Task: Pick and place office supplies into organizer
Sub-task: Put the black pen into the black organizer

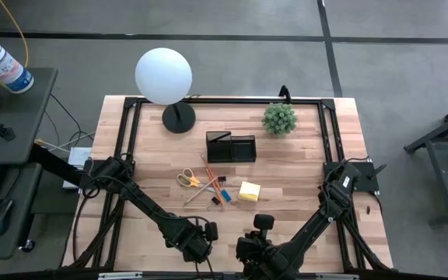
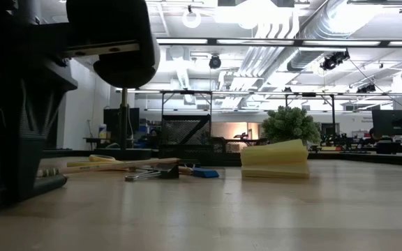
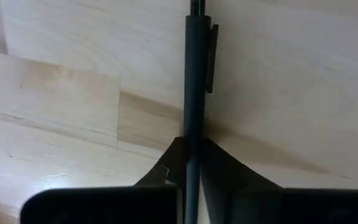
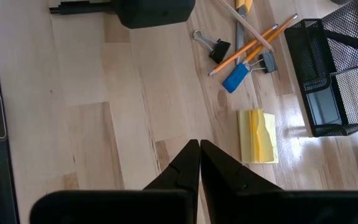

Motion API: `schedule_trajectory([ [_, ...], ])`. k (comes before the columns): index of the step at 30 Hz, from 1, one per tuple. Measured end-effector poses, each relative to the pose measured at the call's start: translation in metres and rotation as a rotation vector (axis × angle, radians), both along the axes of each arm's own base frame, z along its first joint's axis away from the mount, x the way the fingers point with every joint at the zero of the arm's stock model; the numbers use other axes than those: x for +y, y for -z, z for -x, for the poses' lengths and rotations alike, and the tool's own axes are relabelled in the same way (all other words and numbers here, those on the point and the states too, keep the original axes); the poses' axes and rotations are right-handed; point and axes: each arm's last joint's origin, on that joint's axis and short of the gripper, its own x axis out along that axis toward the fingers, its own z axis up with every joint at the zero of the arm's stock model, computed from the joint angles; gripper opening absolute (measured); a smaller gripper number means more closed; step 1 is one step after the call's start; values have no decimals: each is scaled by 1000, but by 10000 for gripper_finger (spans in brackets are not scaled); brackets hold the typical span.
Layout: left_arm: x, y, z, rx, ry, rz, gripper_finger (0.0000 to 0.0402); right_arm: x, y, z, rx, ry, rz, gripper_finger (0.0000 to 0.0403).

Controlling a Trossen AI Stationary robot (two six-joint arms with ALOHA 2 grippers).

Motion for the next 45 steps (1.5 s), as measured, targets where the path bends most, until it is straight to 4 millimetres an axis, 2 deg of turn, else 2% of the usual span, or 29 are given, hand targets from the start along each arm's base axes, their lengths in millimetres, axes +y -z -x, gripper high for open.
schedule_trajectory([
  [6, 0, 0, 1, 5, -6, -4, 34, 0, 0, 0, 0, 0, 0, 11],
  [13, 7, 1, 6, 19, -40, -138, 6, 0, 0, 0, 1, 0, 1, 11],
  [21, 9, -1, 8, 18, -86, -156, 15, 0, 0, 0, 1, 0, 1, 11],
  [26, 6, -17, 3, 21, -113, -156, 4, 0, 0, 0, 1, 0, 1, 11],
  [32, -1, -45, -8, -31, -140, -116, 9, 0, 0, 0, 3, 1, -1, 11],
  [37, -1, -61, -8, -8, -165, -130, 4, 4, 0, 4, 13, -8, -14, 11],
  [45, 18, -64, -9, 61, -269, -177, 2, 17, 0, 17, -29, -9, -16, 11],
])
